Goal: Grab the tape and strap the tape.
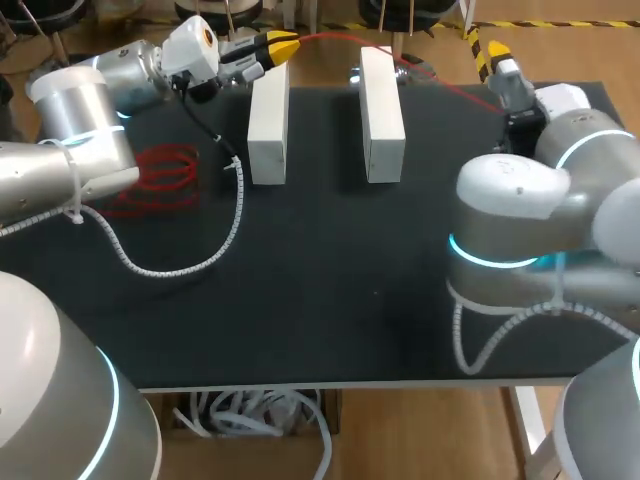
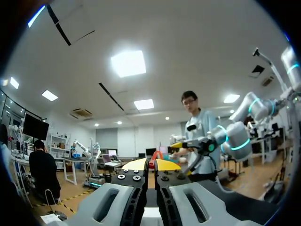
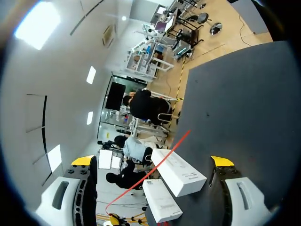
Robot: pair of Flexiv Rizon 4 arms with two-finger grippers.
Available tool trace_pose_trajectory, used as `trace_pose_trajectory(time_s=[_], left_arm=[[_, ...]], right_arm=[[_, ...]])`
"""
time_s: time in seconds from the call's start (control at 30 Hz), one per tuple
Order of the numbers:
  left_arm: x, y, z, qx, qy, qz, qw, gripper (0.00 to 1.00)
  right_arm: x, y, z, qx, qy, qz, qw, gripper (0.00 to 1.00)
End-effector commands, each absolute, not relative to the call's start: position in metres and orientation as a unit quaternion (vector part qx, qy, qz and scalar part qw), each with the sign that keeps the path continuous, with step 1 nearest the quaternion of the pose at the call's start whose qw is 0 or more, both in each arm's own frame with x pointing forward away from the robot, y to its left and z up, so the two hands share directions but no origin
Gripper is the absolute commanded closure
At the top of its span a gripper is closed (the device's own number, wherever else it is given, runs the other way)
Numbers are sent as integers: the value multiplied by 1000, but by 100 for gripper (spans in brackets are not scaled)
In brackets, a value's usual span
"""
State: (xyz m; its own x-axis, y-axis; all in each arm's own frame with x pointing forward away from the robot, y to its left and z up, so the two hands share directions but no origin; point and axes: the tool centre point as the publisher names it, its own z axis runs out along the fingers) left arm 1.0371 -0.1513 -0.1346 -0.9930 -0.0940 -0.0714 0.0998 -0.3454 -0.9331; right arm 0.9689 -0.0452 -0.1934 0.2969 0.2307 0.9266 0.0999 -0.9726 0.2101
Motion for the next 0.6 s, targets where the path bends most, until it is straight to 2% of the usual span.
trace_pose_trajectory(time_s=[0.03,0.23,0.6], left_arm=[[1038,-151,-135,3,569,-820,58,100],[1038,-151,-135,3,569,-820,58,100],[1038,-151,-135,3,569,-820,58,100]], right_arm=[[968,-48,-198,831,30,555,17,0],[972,-36,-202,818,-82,570,-9,0],[990,-27,-205,776,-165,609,22,0]])
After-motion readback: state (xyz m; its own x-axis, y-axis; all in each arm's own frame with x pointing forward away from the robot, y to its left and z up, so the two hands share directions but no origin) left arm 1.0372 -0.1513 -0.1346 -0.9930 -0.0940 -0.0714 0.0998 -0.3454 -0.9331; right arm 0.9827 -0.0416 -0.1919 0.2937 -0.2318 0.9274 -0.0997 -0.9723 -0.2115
